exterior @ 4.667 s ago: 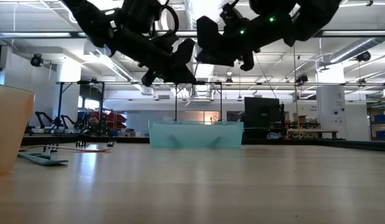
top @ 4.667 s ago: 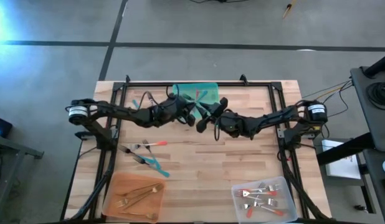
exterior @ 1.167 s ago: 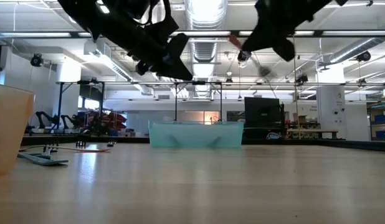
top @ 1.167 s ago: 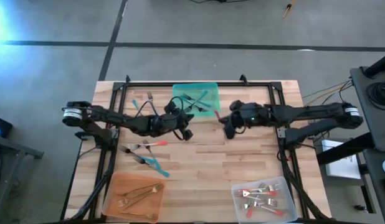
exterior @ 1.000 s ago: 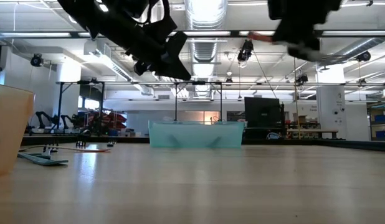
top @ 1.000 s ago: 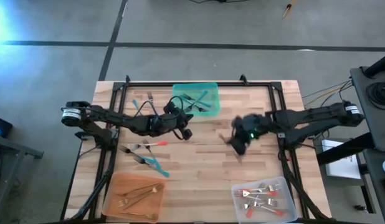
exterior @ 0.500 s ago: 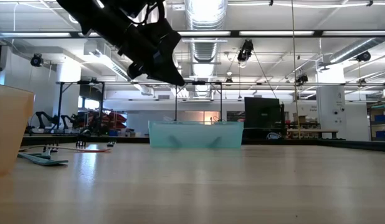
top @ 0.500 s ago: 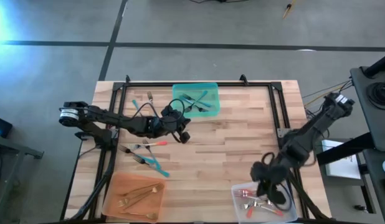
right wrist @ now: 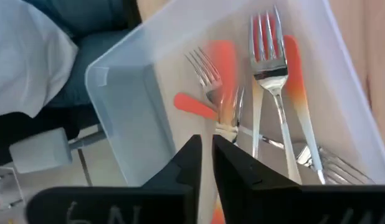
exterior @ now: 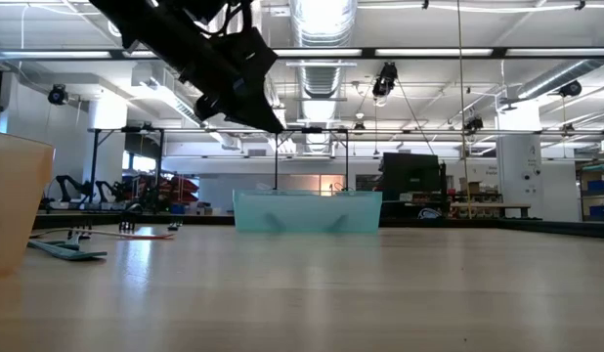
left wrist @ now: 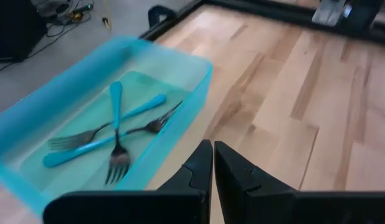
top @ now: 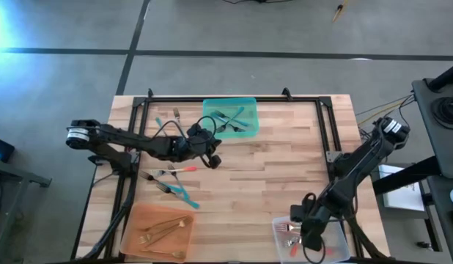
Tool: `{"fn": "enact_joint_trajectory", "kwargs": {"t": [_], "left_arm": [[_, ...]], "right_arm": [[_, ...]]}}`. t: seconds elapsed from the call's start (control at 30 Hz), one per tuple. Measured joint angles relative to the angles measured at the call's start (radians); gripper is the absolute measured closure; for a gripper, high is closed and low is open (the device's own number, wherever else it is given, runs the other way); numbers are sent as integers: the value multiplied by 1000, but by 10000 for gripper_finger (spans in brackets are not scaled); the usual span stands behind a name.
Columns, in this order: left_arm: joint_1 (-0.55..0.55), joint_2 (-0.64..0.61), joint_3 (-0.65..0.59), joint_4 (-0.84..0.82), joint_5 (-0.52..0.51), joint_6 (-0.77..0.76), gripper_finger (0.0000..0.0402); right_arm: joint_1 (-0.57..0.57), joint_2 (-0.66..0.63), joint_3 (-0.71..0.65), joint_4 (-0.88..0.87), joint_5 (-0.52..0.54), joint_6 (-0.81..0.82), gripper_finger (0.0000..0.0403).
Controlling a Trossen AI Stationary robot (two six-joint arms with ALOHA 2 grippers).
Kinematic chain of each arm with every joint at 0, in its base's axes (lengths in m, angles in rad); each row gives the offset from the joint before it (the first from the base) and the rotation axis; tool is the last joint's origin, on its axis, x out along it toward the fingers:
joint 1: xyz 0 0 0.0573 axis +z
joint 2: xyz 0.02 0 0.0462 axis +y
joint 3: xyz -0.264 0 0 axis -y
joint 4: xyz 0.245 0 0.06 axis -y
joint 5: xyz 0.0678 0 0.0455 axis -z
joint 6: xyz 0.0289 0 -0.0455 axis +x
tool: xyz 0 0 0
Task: Sort silverware by color (type)
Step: Put the orange fork into the transparent bin, then put the blue fork into the blue bin
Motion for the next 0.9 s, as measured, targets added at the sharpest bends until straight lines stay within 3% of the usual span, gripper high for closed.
{"fn": "enact_joint_trajectory", "kwargs": {"t": [0.27,0.4,0.53,0.67,0.8,0.9], "left_arm": [[0,-112,0,-316,2,15,401],[10,-177,0,-541,74,79,401],[60,-212,0,-770,210,76,401],[138,-217,0,-942,226,64,401],[224,-213,0,-968,237,101,401],[283,-213,0,-960,314,168,397]], "right_arm": [[-32,0,0,-1,-4,13,314],[-99,-34,9,0,34,-42,304],[-196,-53,25,-1,144,-173,306],[-327,-58,47,-1,191,-357,307],[-460,-58,80,-2,181,-530,307],[-537,-58,110,-3,175,-621,307]]}}
